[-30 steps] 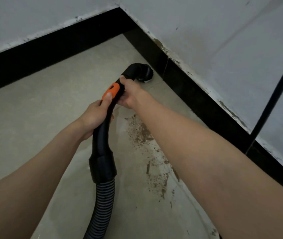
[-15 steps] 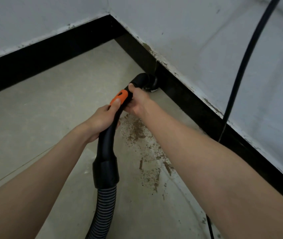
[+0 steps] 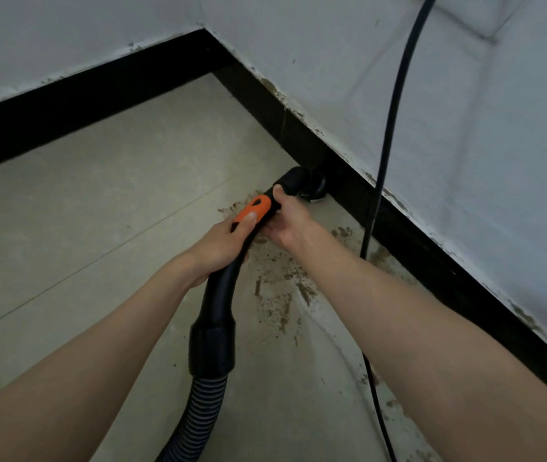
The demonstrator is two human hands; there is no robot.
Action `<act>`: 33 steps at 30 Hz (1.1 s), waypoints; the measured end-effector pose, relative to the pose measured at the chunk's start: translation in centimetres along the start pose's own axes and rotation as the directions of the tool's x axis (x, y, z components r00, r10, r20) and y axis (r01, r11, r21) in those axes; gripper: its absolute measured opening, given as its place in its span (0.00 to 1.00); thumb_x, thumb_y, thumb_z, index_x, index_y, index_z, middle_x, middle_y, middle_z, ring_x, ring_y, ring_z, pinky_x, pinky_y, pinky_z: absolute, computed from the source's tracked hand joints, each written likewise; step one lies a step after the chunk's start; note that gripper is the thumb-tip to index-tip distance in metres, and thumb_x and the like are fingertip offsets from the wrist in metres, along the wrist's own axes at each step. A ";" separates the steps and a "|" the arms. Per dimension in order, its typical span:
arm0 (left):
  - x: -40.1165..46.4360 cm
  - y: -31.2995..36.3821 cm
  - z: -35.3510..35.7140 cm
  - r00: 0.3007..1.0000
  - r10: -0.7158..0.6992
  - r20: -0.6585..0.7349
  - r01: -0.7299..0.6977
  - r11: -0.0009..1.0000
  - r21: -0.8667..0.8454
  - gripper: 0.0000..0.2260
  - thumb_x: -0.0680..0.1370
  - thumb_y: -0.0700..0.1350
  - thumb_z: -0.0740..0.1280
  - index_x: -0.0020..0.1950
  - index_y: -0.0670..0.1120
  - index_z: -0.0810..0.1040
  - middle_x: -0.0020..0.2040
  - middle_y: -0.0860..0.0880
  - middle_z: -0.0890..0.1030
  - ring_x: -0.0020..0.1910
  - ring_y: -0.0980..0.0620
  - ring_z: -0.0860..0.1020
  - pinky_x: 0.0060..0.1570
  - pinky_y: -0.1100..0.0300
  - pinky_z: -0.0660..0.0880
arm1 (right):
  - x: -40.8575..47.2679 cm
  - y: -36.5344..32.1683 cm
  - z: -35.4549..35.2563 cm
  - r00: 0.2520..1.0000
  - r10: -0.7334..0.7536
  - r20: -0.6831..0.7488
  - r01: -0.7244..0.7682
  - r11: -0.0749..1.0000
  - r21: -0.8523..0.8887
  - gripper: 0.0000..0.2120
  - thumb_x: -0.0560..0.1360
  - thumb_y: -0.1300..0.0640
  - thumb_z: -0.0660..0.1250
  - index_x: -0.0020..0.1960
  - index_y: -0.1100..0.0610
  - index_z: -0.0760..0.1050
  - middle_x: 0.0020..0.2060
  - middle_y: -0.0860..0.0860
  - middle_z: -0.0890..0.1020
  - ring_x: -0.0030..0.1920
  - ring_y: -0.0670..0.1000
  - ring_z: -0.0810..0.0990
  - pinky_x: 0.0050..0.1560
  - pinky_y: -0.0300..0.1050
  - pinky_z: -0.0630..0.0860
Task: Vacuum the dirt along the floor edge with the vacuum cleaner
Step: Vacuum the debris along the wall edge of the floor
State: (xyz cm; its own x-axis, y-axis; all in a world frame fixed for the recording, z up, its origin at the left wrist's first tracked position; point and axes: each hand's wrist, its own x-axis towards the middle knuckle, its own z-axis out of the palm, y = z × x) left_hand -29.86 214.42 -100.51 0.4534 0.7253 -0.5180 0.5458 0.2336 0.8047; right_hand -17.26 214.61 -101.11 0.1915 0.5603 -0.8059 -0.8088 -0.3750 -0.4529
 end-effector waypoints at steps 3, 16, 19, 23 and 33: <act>-0.7 -0.1 0.9 1.000 -0.007 0.020 0.007 1.000 -0.008 0.20 0.80 0.61 0.54 0.58 0.47 0.73 0.33 0.48 0.76 0.26 0.55 0.73 0.29 0.63 0.70 | -0.9 0.2 -1.2 1.000 -0.005 -0.020 0.004 1.000 -0.026 0.21 0.82 0.52 0.62 0.68 0.65 0.70 0.62 0.62 0.78 0.61 0.61 0.78 0.44 0.55 0.77; -3.2 -0.1 1.3 0.993 0.113 0.029 -0.115 0.991 0.074 0.14 0.80 0.59 0.55 0.47 0.52 0.73 0.33 0.50 0.74 0.30 0.55 0.73 0.32 0.64 0.70 | -4.5 0.8 -3.9 0.995 -0.040 0.096 0.042 0.999 -0.021 0.21 0.82 0.52 0.60 0.66 0.67 0.71 0.63 0.63 0.78 0.61 0.60 0.79 0.38 0.47 0.78; -3.8 0.2 -0.4 0.985 0.144 -0.095 -0.138 0.988 0.067 0.15 0.81 0.58 0.56 0.43 0.50 0.72 0.31 0.50 0.75 0.25 0.58 0.72 0.28 0.66 0.69 | -6.0 1.0 -3.3 0.983 -0.072 0.170 0.105 0.976 -0.192 0.19 0.84 0.53 0.58 0.70 0.64 0.67 0.65 0.64 0.76 0.65 0.59 0.76 0.52 0.45 0.77; -4.3 1.2 -3.8 0.957 0.146 -0.251 -0.159 0.987 -0.033 0.16 0.81 0.57 0.57 0.44 0.46 0.71 0.30 0.47 0.74 0.23 0.56 0.70 0.27 0.62 0.67 | -8.5 3.4 -2.7 0.972 0.057 0.228 0.075 0.845 -0.529 0.20 0.83 0.54 0.60 0.69 0.65 0.69 0.57 0.60 0.79 0.57 0.58 0.79 0.55 0.47 0.77; -5.8 6.0 -10.5 0.949 0.019 -0.315 -0.152 0.902 -0.403 0.19 0.80 0.61 0.55 0.44 0.46 0.70 0.29 0.47 0.72 0.23 0.53 0.70 0.27 0.64 0.70 | -13.6 8.0 2.8 0.751 0.313 0.581 0.120 0.801 -0.586 0.19 0.80 0.45 0.60 0.52 0.61 0.76 0.41 0.54 0.82 0.42 0.53 0.82 0.48 0.45 0.80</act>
State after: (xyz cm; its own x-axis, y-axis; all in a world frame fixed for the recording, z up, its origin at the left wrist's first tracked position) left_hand -36.64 218.42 -89.58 0.2182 0.8966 -0.3853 0.1395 0.3621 0.9217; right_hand -27.92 206.05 -92.76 -0.4321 0.7327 -0.5258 -0.2989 -0.6664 -0.6830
